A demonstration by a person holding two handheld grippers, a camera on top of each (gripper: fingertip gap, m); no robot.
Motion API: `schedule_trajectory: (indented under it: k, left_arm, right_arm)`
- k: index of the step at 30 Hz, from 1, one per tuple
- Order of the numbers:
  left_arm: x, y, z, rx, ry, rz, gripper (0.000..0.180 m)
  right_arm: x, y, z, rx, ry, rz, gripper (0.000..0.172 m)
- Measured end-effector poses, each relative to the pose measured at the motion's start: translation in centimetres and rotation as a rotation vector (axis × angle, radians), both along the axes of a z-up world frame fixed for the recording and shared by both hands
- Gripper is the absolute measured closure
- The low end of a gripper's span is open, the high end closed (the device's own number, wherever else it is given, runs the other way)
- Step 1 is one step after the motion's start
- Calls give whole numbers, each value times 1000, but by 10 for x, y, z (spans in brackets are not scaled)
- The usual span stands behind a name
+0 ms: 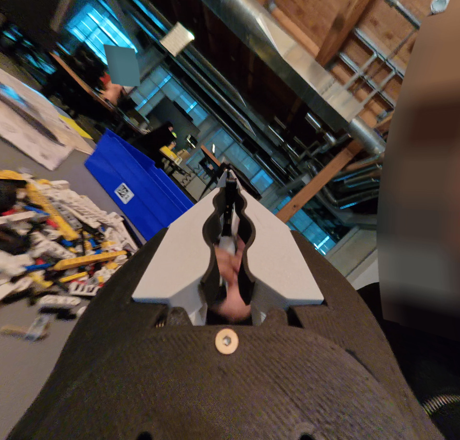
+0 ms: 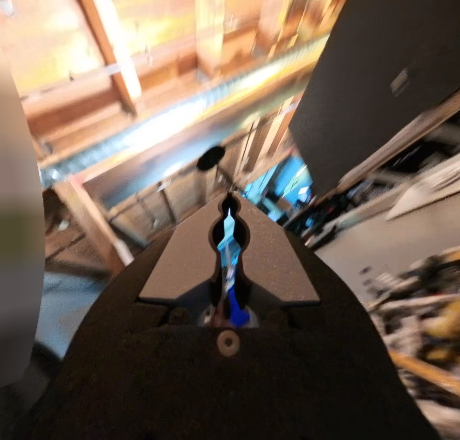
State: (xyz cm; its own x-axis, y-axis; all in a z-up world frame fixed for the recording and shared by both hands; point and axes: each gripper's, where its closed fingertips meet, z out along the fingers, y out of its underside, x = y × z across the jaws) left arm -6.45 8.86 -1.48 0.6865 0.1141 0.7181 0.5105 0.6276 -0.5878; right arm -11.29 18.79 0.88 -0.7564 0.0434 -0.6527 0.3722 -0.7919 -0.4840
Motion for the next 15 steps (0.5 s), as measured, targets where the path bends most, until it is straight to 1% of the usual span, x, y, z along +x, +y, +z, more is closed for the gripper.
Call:
schedule_trajectory:
  k: [1,2,3,5,6,7,9,10,11,12,13,15]
  left_arm:
    - [-2,-16,-3,10,-17,27,175]
    - [-6,-31,-5,22,-33,64,175]
    - [-8,-35,-5,22,-36,73,175]
    - [-9,-26,4,2,-5,50,175]
    - [-7,-19,10,-9,26,26,174]
    - [-4,-11,13,-26,44,1,175]
    - [0,0,11,-68,64,-37,175]
    - [1,2,9,-84,64,-37,175]
    - [1,3,7,-93,59,-39,175]
    - [2,5,5,-93,54,-47,175]
    - [3,6,4,-94,47,-50,175]
    - [2,5,2,-91,45,-46,175]
  right_arm:
    - [-8,29,1,21,18,-90,172]
    - [-12,47,-2,128,53,-187,172]
    - [-10,40,-6,235,85,-200,172]
    - [7,-14,-7,301,126,-29,172]
    - [17,-45,-11,336,137,66,163]
    - [26,-70,-17,373,136,153,146]
    - [42,-97,-22,353,129,297,134]
    - [45,-101,-22,314,115,333,137]
    - [46,-100,-20,273,109,352,143]
    - [46,-99,-20,247,103,365,156]
    - [48,-98,-19,231,110,386,164]
    - [49,-99,-20,229,109,409,167]
